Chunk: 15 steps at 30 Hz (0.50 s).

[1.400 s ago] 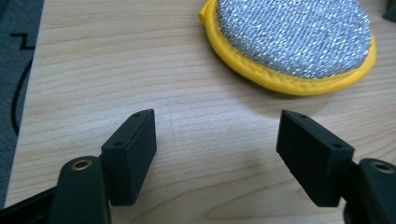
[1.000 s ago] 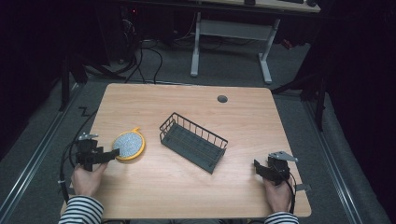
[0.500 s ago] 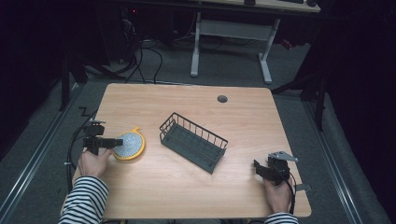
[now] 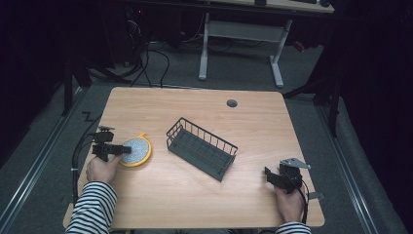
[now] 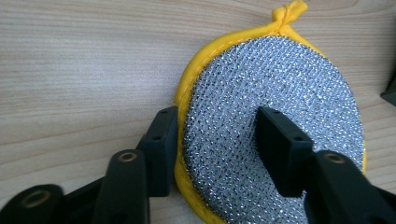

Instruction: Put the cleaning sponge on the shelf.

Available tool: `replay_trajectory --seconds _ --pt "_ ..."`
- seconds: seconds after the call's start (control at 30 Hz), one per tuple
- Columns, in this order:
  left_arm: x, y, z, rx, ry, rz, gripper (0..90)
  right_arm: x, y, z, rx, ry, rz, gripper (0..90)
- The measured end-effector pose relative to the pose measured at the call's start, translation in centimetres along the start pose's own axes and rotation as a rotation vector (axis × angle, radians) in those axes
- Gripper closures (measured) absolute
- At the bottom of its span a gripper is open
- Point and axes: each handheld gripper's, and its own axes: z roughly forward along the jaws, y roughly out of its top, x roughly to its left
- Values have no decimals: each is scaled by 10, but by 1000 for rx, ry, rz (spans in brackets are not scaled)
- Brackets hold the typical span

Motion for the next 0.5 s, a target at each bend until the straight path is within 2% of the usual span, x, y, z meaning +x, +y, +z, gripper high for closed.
replay_trajectory --seconds 0.03,0.07,0.17,0.27,0.5 --pt "-1 0 0 -1 4 9 541 0 0 0 0 0 0 352" --pt "-2 -1 0 -10 7 23 596 0 0 0 0 0 0 351" --pt "-3 -1 -2 -20 3 41 679 0 0 0 0 0 1 351" --pt "-1 0 -3 -29 -12 35 750 0 0 0 -1 0 -1 350" --pt "2 0 -7 -45 -60 33 794 0 0 0 -2 3 -1 345"
